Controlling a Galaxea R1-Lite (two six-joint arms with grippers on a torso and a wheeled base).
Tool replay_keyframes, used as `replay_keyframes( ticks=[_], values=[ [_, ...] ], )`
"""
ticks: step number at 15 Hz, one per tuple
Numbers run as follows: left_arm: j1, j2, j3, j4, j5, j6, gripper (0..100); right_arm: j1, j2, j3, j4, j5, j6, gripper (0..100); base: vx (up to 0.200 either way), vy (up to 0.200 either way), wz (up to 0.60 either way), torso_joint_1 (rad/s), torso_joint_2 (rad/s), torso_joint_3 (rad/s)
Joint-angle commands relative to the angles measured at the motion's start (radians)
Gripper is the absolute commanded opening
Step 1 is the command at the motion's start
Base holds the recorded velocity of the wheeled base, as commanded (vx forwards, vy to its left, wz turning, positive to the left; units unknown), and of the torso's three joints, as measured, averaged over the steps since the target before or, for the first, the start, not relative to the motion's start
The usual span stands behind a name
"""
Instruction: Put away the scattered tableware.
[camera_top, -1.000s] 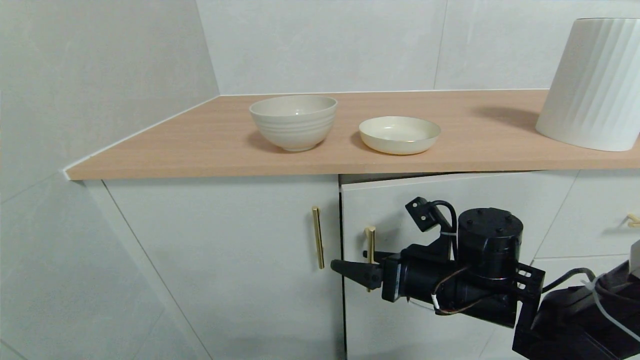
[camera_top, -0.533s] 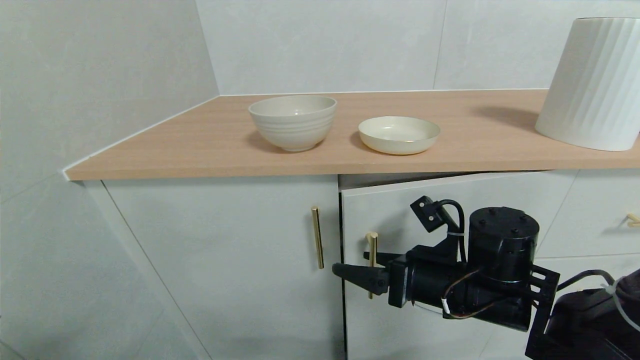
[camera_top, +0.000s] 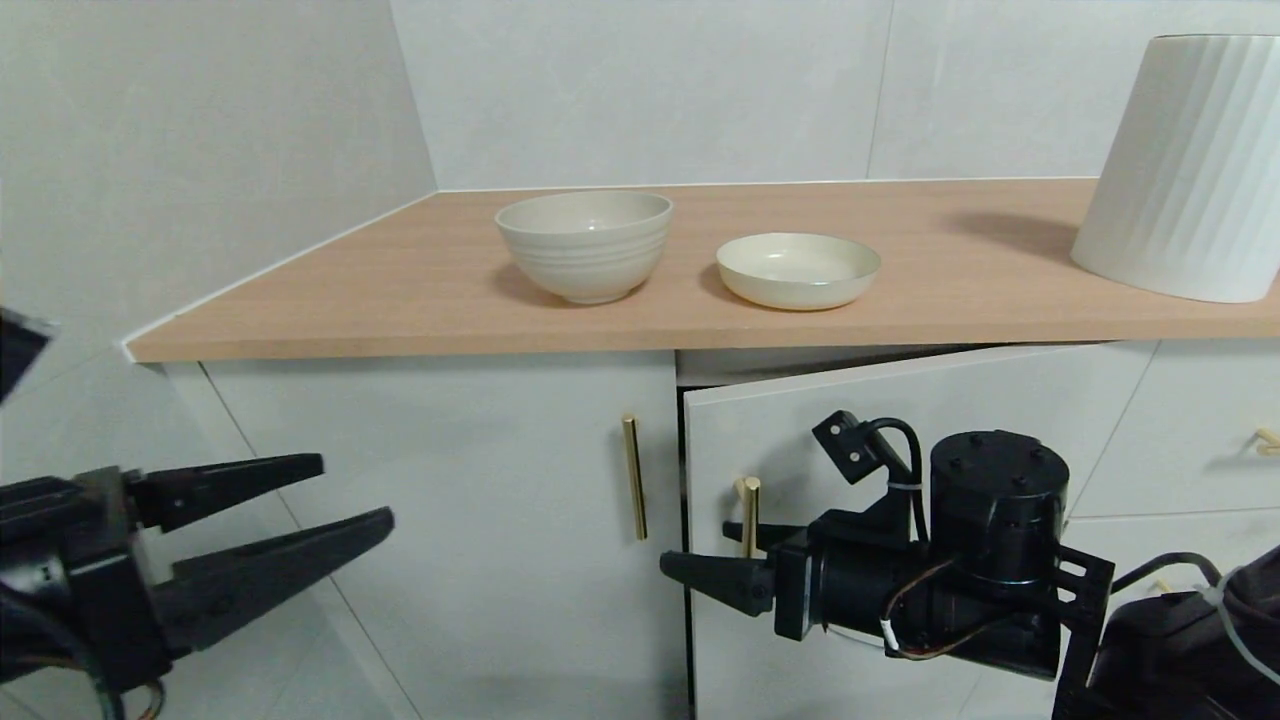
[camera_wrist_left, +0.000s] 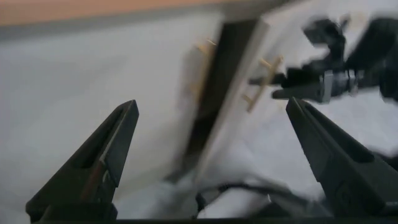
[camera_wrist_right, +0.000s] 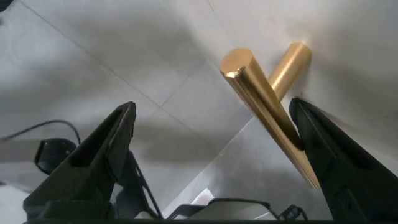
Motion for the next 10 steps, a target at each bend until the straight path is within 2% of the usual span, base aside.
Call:
replay_keyframes(
  ticks=[1,2,3,5,6,8,9,10],
  values=[
    [-0.101,0.180,-0.040,-0.017,-0.007,-0.001,100,0.010,-0.007,0.017,0.002,0.011,0.002,100,0.000,0.000,0.00,0.000,0.00,0.000],
    [-0.105,0.212,-0.037,-0.025,-0.018,-0.040,100,0.011,-0.007,0.023,0.001,0.011,0.003,100,0.000,0.000,0.00,0.000,0.00,0.000],
    [-0.122,0.264,-0.031,-0.048,-0.053,-0.067,100,0.011,-0.010,0.028,0.001,0.011,0.003,100,0.000,0.000,0.00,0.000,0.00,0.000],
    [-0.150,0.339,0.006,-0.111,-0.101,-0.073,100,0.011,-0.016,0.037,-0.002,0.011,0.003,100,0.000,0.000,0.00,0.000,0.00,0.000],
    [-0.176,0.372,0.023,-0.151,-0.104,-0.074,100,0.013,-0.021,0.041,-0.002,0.011,0.003,100,0.000,0.000,0.00,0.000,0.00,0.000],
    [-0.208,0.405,0.038,-0.201,-0.104,-0.114,100,0.013,-0.019,0.044,-0.002,0.013,0.003,100,0.000,0.000,0.00,0.000,0.00,0.000],
    [-0.231,0.427,0.038,-0.230,-0.104,-0.154,100,0.011,-0.018,0.046,-0.002,0.019,0.003,100,0.000,0.000,0.00,0.000,0.00,0.000],
    [-0.240,0.438,0.038,-0.247,-0.104,-0.179,100,0.013,-0.015,0.048,-0.002,0.019,0.003,100,0.000,0.000,0.00,0.000,0.00,0.000]
  ],
)
